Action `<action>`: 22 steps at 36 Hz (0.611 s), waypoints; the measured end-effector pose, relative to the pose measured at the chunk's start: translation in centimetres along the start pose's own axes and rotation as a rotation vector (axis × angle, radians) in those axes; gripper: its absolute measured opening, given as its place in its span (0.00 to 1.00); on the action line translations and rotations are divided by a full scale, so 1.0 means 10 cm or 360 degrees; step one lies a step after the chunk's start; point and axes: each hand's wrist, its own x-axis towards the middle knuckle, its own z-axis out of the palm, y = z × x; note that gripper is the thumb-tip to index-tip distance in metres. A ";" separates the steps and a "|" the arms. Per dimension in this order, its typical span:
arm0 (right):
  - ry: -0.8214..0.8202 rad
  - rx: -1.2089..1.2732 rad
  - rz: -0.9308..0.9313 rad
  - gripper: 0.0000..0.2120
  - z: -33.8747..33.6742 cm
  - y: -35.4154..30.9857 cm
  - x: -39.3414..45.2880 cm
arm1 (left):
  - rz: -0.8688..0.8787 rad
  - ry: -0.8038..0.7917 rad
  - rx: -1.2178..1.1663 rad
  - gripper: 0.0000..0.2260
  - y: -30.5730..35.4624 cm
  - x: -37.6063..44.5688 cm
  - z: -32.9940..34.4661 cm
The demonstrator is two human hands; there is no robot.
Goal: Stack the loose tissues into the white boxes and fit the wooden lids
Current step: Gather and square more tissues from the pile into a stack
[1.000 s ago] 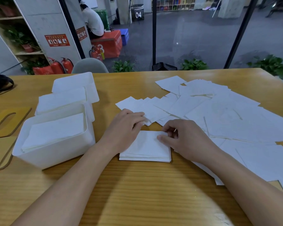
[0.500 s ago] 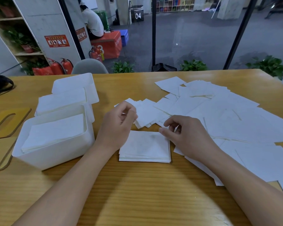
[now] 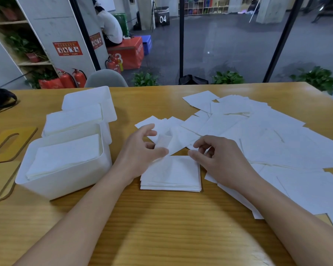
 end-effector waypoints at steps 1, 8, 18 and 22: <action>-0.0003 -0.0003 0.0000 0.07 0.00 0.00 0.00 | 0.0016 -0.0004 -0.0006 0.31 0.00 0.00 0.00; 0.0002 -0.0029 -0.0005 0.07 0.00 -0.03 -0.02 | 0.0236 0.0122 0.0318 0.19 0.01 -0.02 0.02; 0.0168 0.0017 -0.0080 0.30 -0.07 -0.12 -0.01 | 0.0661 0.0102 0.0064 0.07 0.18 -0.09 -0.05; 0.0167 0.0358 -0.0063 0.24 -0.13 -0.16 0.01 | 0.0574 -0.0055 -0.0118 0.09 0.16 -0.09 -0.05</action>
